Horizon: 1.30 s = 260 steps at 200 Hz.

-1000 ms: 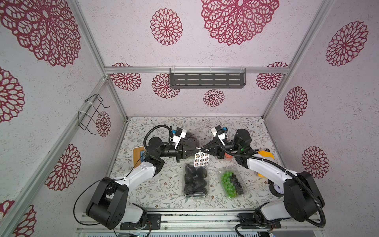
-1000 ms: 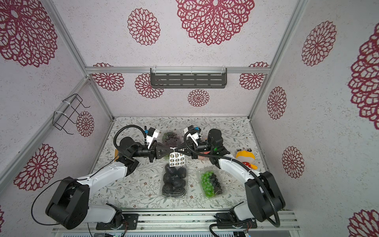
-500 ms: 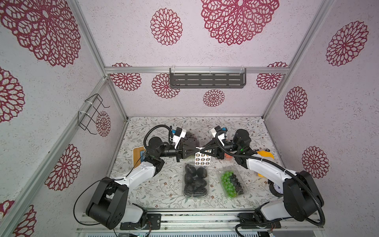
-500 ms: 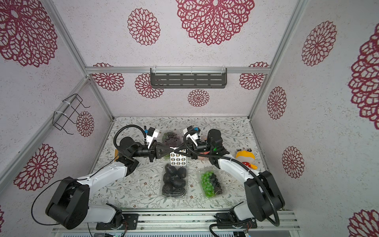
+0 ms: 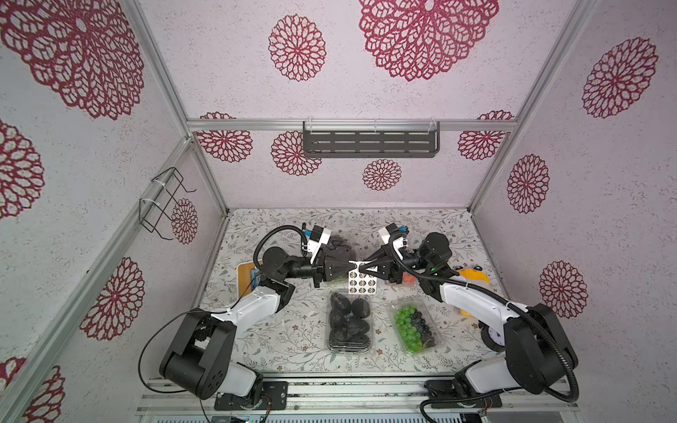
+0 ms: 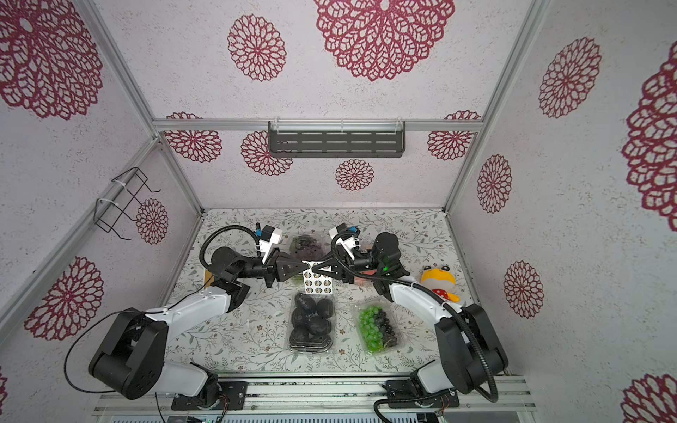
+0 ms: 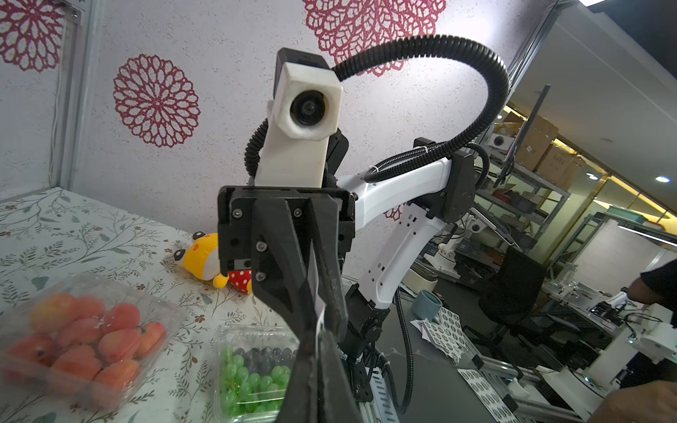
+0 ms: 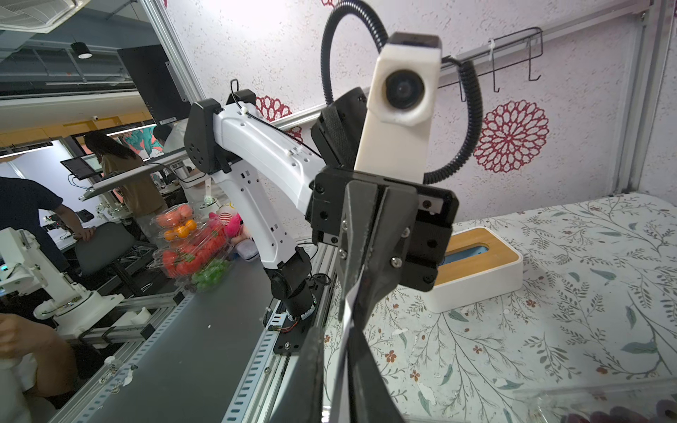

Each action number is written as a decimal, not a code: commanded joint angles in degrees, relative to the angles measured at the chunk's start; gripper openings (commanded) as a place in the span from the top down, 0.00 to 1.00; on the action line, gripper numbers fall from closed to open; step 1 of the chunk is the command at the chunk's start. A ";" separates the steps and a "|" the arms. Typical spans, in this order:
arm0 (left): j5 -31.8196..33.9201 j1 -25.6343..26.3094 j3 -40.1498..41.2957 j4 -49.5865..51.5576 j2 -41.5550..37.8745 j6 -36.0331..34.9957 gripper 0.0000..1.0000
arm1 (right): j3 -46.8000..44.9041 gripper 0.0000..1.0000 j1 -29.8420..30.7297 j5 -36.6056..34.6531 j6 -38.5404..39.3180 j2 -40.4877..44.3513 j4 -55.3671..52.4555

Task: Label fruit boxes
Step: Adjust the label sticker.

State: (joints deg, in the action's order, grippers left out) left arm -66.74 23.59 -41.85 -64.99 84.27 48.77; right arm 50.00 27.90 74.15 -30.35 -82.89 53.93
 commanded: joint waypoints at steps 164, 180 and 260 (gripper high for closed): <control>-0.34 0.95 -0.42 7.44 -2.22 -5.52 1.00 | 0.98 1.00 -0.36 2.14 -7.01 -2.71 11.17; -0.06 0.97 -0.52 9.35 -2.66 -6.72 1.00 | 0.98 1.00 -0.34 2.02 -6.84 -2.82 11.19; -0.64 1.29 0.11 7.15 -3.15 -5.44 1.00 | 2.03 1.00 -0.37 1.63 -5.22 -3.44 7.84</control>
State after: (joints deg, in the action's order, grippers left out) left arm -66.78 24.16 -41.74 -57.14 82.08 43.07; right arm 50.00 27.57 75.59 -36.97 -86.37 60.73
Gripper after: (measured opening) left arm 0.037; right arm 0.046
